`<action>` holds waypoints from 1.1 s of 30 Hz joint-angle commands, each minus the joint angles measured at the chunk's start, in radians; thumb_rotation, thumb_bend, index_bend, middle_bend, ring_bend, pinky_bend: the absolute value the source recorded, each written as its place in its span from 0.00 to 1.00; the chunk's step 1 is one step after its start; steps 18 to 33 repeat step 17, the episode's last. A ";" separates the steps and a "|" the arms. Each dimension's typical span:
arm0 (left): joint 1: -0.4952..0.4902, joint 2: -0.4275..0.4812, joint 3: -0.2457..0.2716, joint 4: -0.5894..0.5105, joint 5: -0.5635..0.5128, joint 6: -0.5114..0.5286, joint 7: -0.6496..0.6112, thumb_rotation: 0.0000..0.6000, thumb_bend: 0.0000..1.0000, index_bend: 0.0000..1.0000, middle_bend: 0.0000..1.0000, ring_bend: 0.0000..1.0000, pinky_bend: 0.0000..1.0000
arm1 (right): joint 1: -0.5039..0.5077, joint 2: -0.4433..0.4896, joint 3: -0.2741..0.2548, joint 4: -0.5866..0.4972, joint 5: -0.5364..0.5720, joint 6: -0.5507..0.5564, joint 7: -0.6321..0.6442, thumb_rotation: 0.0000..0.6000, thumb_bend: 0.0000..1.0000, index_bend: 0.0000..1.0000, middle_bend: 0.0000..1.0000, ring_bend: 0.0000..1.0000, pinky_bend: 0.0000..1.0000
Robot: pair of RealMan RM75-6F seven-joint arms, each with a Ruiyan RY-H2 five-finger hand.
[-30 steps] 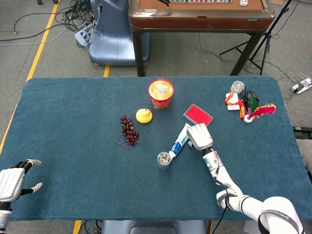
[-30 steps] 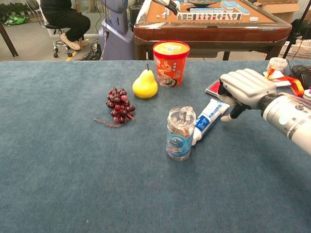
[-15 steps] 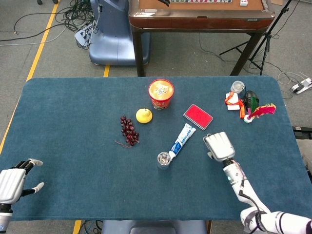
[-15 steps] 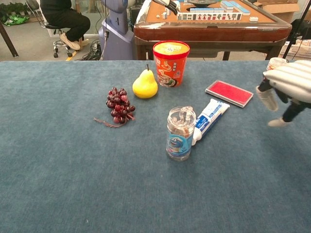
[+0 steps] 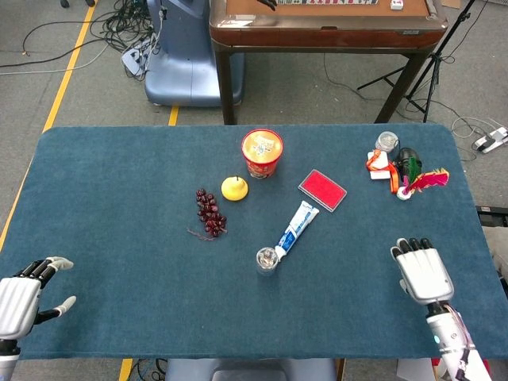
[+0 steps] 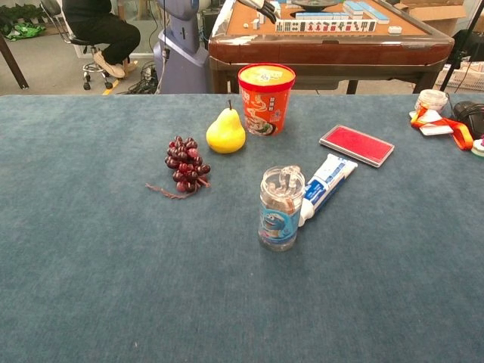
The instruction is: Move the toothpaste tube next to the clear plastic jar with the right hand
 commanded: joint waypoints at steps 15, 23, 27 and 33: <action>-0.003 0.011 0.004 -0.019 -0.028 -0.046 0.024 1.00 0.04 0.36 0.36 0.35 0.54 | -0.140 0.034 0.007 0.063 -0.220 0.181 0.244 1.00 0.00 0.47 0.34 0.29 0.33; -0.004 0.009 0.003 -0.021 -0.034 -0.052 0.029 1.00 0.04 0.36 0.36 0.35 0.54 | -0.143 0.034 0.012 0.070 -0.215 0.173 0.256 1.00 0.00 0.47 0.34 0.29 0.33; -0.004 0.009 0.003 -0.021 -0.034 -0.052 0.029 1.00 0.04 0.36 0.36 0.35 0.54 | -0.143 0.034 0.012 0.070 -0.215 0.173 0.256 1.00 0.00 0.47 0.34 0.29 0.33; -0.004 0.009 0.003 -0.021 -0.034 -0.052 0.029 1.00 0.04 0.36 0.36 0.35 0.54 | -0.143 0.034 0.012 0.070 -0.215 0.173 0.256 1.00 0.00 0.47 0.34 0.29 0.33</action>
